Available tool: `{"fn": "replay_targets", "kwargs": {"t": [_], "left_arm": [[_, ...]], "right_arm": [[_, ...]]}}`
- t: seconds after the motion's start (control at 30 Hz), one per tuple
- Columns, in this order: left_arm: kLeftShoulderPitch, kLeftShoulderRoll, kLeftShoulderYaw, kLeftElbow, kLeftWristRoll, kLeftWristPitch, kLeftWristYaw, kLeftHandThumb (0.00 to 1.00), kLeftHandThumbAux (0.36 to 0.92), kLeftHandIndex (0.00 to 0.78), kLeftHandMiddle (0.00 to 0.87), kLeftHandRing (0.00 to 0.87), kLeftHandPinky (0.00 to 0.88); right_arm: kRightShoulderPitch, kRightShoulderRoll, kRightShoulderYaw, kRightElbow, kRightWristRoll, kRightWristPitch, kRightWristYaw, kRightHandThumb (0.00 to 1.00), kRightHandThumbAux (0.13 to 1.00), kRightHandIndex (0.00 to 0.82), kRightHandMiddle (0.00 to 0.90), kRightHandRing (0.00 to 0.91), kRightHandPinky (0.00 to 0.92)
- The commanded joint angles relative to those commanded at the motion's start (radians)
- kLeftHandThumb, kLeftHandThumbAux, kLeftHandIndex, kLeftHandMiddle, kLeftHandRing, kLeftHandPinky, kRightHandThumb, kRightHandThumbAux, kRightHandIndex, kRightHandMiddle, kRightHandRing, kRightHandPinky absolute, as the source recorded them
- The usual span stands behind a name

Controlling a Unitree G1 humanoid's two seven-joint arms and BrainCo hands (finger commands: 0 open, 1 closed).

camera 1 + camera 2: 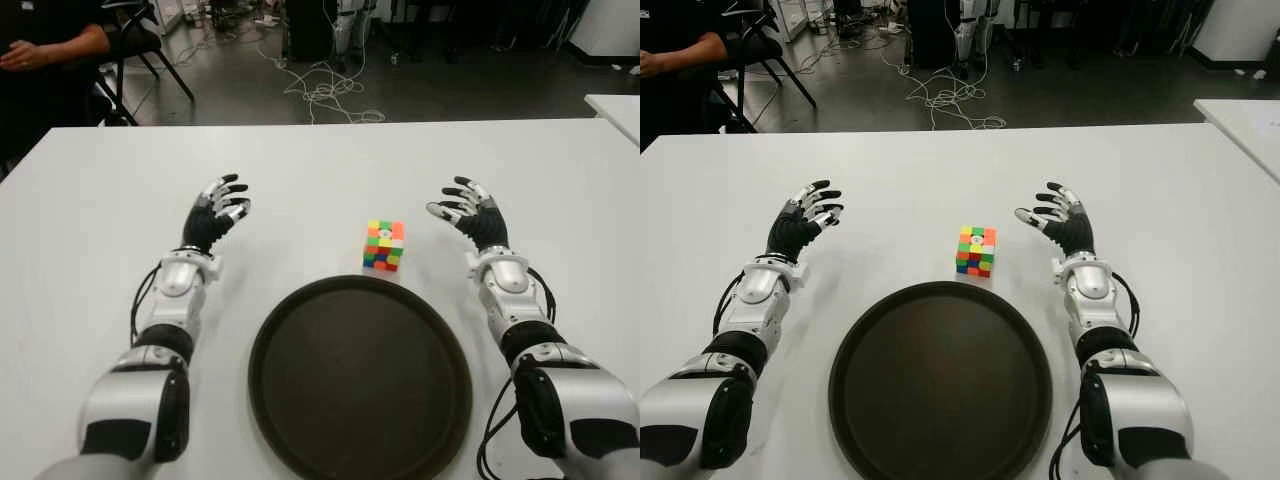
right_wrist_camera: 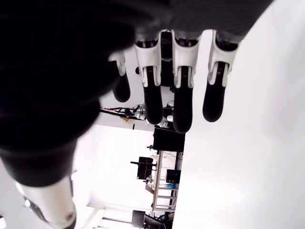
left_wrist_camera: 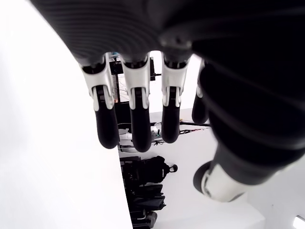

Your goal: Pick up the Rubik's Cube and put it in the plate

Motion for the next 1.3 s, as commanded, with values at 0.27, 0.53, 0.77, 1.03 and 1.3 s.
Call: {"fn": "replay_targets", "kwargs": {"t": [0.27, 0.53, 0.77, 1.03, 1.3], "left_arm": [[0.002, 0.002, -0.003, -0.002, 0.001, -0.005, -0.009, 0.092, 0.786, 0.185, 0.249, 0.26, 0.303], [0.0, 0.002, -0.002, -0.001, 0.002, 0.008, 0.001, 0.074, 0.794, 0.18, 0.245, 0.261, 0.308], [0.001, 0.001, -0.002, -0.003, 0.001, 0.009, -0.001, 0.099, 0.796, 0.18, 0.246, 0.267, 0.318], [0.004, 0.001, -0.003, -0.006, 0.001, 0.002, -0.004, 0.113, 0.78, 0.178, 0.246, 0.264, 0.314], [0.005, 0.006, -0.009, -0.002, 0.012, -0.004, 0.006, 0.089, 0.776, 0.184, 0.251, 0.265, 0.304]], "right_arm": [[0.001, 0.001, 0.0, 0.001, -0.003, -0.009, 0.003, 0.0, 0.763, 0.201, 0.286, 0.305, 0.33], [0.001, 0.0, 0.001, 0.002, -0.008, -0.009, 0.0, 0.0, 0.765, 0.201, 0.284, 0.305, 0.328], [0.001, 0.001, -0.003, 0.003, -0.007, -0.01, -0.002, 0.0, 0.769, 0.202, 0.284, 0.301, 0.321], [0.005, -0.027, 0.026, -0.017, -0.058, -0.083, -0.065, 0.0, 0.746, 0.202, 0.286, 0.299, 0.302], [0.048, -0.073, 0.086, -0.081, -0.185, -0.251, -0.237, 0.0, 0.729, 0.201, 0.274, 0.273, 0.266]]}}
